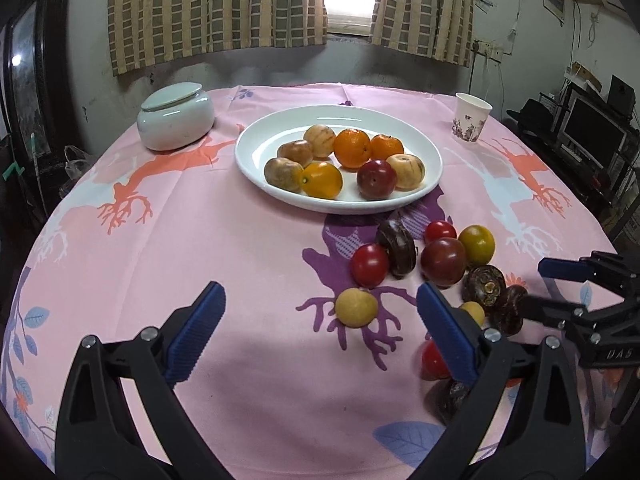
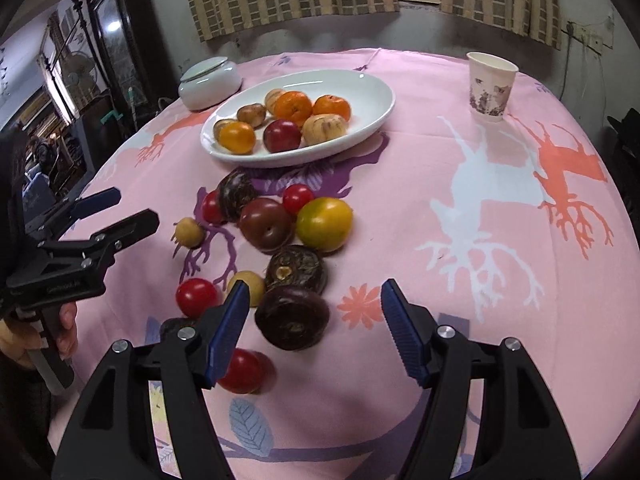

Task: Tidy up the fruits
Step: 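Grasp a dark purple fruit with the right tool while the left tool grasps another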

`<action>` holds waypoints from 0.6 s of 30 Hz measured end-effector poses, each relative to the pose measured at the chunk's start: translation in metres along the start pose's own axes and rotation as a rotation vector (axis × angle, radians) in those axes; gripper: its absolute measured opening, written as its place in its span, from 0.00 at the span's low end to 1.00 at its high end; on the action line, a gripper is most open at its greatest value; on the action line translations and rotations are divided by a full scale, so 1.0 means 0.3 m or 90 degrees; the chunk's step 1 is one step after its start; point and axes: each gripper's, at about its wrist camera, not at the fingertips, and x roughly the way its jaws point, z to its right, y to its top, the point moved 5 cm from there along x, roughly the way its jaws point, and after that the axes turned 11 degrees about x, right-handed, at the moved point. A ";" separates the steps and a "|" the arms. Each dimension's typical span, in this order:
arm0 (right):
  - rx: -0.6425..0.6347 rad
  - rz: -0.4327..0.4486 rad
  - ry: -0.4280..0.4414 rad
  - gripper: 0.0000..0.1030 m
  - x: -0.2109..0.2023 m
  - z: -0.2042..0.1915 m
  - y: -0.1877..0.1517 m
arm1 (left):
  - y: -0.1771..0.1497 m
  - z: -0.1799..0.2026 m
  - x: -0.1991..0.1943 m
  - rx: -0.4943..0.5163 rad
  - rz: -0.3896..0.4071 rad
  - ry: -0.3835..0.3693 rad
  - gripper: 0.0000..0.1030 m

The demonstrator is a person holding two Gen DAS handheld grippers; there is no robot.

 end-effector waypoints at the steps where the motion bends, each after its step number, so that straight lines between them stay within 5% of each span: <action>1: -0.013 -0.006 -0.002 0.66 0.008 -0.014 -0.010 | -0.002 -0.006 -0.002 -0.007 0.000 -0.006 0.95; 7: -0.026 -0.034 -0.031 0.66 0.070 -0.028 -0.053 | -0.019 0.000 0.024 -0.015 -0.021 -0.030 0.95; 12: -0.030 -0.037 -0.047 0.42 0.094 -0.015 -0.056 | -0.033 0.050 0.032 0.017 -0.030 -0.045 0.95; 14: -0.047 -0.023 -0.089 0.42 0.088 -0.010 -0.053 | -0.037 0.080 0.028 0.036 -0.031 -0.055 0.95; 18: -0.008 -0.007 -0.088 0.42 0.062 0.040 -0.027 | -0.045 0.149 0.003 0.054 -0.045 -0.103 0.95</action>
